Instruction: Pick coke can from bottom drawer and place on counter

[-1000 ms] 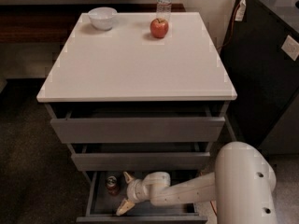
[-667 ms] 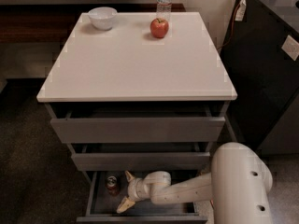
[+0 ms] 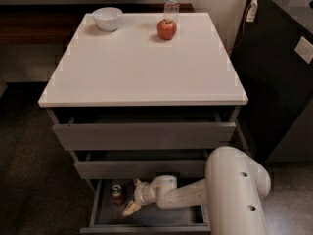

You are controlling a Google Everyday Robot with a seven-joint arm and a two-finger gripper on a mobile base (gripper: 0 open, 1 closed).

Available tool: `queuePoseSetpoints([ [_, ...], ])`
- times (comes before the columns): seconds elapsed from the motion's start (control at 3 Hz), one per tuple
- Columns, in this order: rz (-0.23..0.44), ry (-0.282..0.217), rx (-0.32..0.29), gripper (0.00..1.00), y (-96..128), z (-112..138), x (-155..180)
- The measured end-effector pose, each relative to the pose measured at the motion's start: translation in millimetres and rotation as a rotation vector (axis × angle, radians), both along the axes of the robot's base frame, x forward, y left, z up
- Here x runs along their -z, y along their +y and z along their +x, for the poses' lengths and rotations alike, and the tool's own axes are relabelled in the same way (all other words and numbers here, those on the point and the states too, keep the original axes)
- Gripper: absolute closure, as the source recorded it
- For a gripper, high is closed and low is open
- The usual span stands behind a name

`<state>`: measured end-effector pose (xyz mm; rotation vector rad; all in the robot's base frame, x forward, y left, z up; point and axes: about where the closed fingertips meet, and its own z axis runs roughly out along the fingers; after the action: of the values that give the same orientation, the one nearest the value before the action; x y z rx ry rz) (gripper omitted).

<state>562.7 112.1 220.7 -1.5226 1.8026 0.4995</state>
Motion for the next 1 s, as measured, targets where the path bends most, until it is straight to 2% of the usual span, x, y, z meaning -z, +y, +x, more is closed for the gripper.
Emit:
queuePoseSetpoints([
  [0.33,-0.01,0.017,-0.039,0.0,36,23,35],
  [1.0,-0.006,-0.008,-0.052,0.0,51,25,37],
])
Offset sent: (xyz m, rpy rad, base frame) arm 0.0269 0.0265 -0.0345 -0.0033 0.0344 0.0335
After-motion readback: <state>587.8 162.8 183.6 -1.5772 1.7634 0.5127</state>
